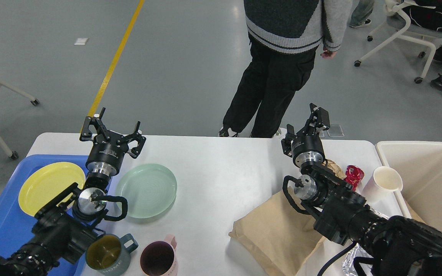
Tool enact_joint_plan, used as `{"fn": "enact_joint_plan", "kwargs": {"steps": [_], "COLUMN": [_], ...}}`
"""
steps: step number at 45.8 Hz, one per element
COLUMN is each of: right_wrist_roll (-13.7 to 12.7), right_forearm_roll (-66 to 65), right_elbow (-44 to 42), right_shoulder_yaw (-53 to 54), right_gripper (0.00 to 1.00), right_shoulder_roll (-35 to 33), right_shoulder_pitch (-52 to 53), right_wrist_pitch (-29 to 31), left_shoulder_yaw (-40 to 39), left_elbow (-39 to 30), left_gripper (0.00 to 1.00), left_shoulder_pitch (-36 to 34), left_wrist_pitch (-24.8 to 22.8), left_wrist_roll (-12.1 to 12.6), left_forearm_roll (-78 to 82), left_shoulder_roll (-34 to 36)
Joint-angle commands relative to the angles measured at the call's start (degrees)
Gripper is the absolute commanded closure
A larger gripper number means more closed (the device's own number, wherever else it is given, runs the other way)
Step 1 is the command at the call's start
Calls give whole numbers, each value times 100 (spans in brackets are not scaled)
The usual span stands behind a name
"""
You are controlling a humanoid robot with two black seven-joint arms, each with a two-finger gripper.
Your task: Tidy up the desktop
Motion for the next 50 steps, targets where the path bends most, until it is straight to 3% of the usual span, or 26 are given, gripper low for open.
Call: {"fn": "enact_joint_plan", "kwargs": {"steps": [1, 5, 9, 24, 30, 33, 40, 45, 50], "right_wrist_roll": [0, 0, 0, 0, 0, 0, 0, 0, 0], "right_forearm_roll": [0, 0, 0, 0, 0, 0, 0, 0, 0], "right_elbow": [0, 0, 0, 0, 0, 0, 9, 9, 9], "right_shoulder_yaw": [-2, 7, -2, 7, -2, 7, 7, 7, 7], "right_gripper": [0, 0, 0, 0, 0, 0, 0, 0, 0], "right_shoulder_roll": [8, -1, 8, 0, 8, 0, -1, 8, -1], "right_shoulder_pitch": [0, 0, 0, 0, 0, 0, 0, 0, 0], "right_wrist_pitch": [0, 0, 0, 0, 0, 0, 0, 0, 0], "left_shoulder_yaw": [394, 1228, 2361, 7511, 9147, 9771, 10300, 10765, 12143], "left_elbow": [-9, 8, 43, 70, 61, 61, -9, -158, -868], "left_gripper": [1, 1, 1, 0, 1, 0, 0, 1, 0], "left_shoulder_pitch": [-609, -1303, -2023, -4248, -4995, -5416, -5778, -6067, -6708], "left_wrist_pitch": [980, 1640, 1957, 1931, 1888, 1782, 1212, 509, -282], "left_wrist_roll": [1, 10, 10, 10, 10, 10, 10, 10, 10], "left_forearm_roll": [20, 20, 20, 73, 126, 134, 213, 214, 214], "left_shoulder_roll": [460, 742, 970, 971, 857, 769, 698, 505, 505]}}
